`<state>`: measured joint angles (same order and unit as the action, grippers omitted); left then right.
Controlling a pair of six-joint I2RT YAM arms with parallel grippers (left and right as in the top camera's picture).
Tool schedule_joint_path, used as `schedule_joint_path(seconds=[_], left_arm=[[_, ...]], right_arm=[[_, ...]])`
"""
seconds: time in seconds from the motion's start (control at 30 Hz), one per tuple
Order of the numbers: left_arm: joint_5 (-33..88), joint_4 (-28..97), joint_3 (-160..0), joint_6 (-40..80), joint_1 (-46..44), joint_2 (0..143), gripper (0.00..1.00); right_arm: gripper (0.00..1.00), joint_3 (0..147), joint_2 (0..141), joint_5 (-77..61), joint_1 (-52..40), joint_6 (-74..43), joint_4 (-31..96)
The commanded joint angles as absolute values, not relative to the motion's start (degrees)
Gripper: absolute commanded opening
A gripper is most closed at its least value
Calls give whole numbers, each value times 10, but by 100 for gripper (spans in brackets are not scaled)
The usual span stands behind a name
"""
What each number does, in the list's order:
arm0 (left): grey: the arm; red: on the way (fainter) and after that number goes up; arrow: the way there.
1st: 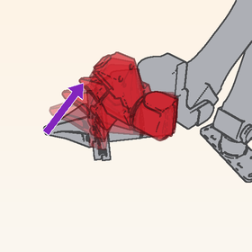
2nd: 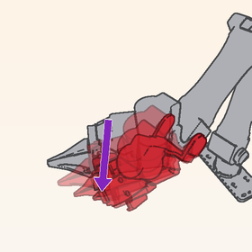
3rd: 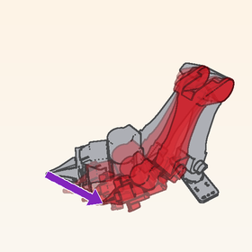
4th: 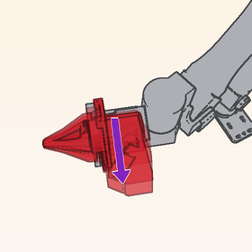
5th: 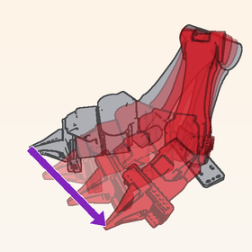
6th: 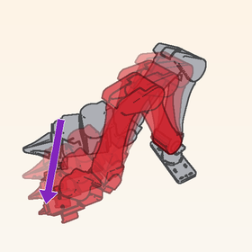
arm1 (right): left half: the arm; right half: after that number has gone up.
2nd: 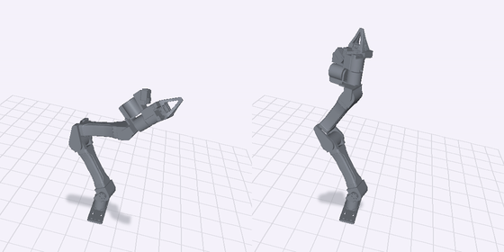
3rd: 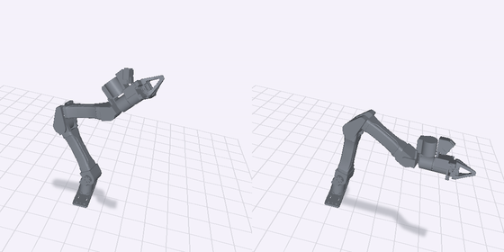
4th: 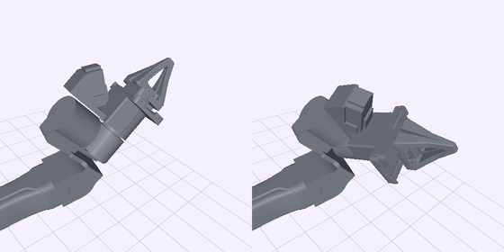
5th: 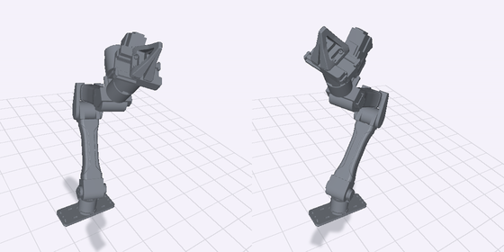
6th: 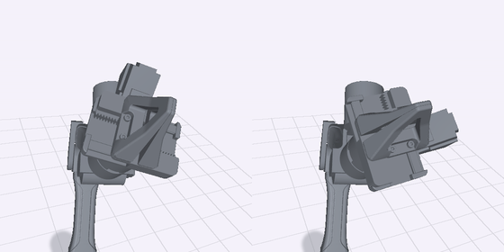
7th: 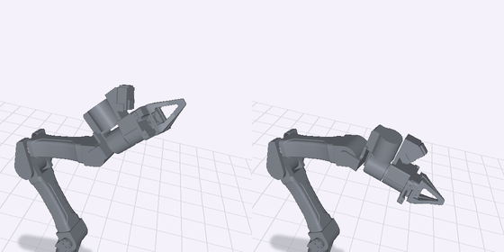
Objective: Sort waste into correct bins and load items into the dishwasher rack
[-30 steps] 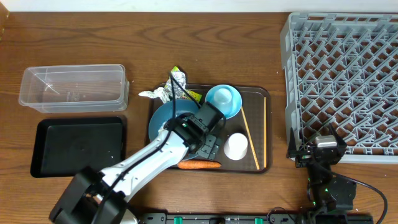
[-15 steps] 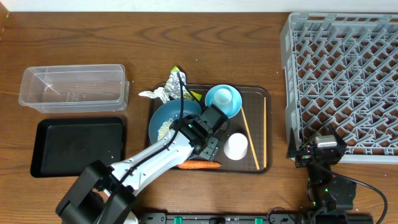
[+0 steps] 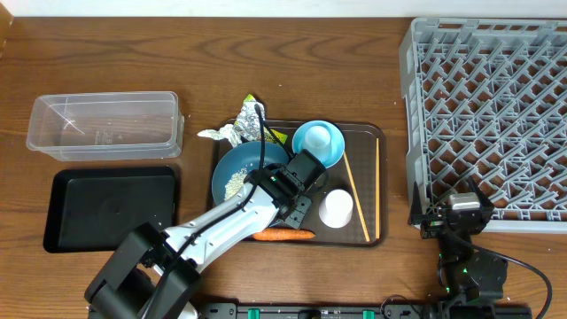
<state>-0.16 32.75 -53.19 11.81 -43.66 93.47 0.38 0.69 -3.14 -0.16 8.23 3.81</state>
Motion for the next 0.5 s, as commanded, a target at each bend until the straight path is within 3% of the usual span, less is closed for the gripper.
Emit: schedule_joint_path(seconds=[0.0,0.1,0.3,0.47], left_arm=[[2,328,-534,114,-437,941,55],[2,327,-535,114,-437,941,39],[2,326,-540,114,-437,934,29],[2,326,-542,114,-437,923,7]], right_arm=[[99,3,3,-30,4,91,41],[99,3,3,-30,4,91,41],[99,3,3,-30,4,91,41],[99,3,3,-30,4,91,41]])
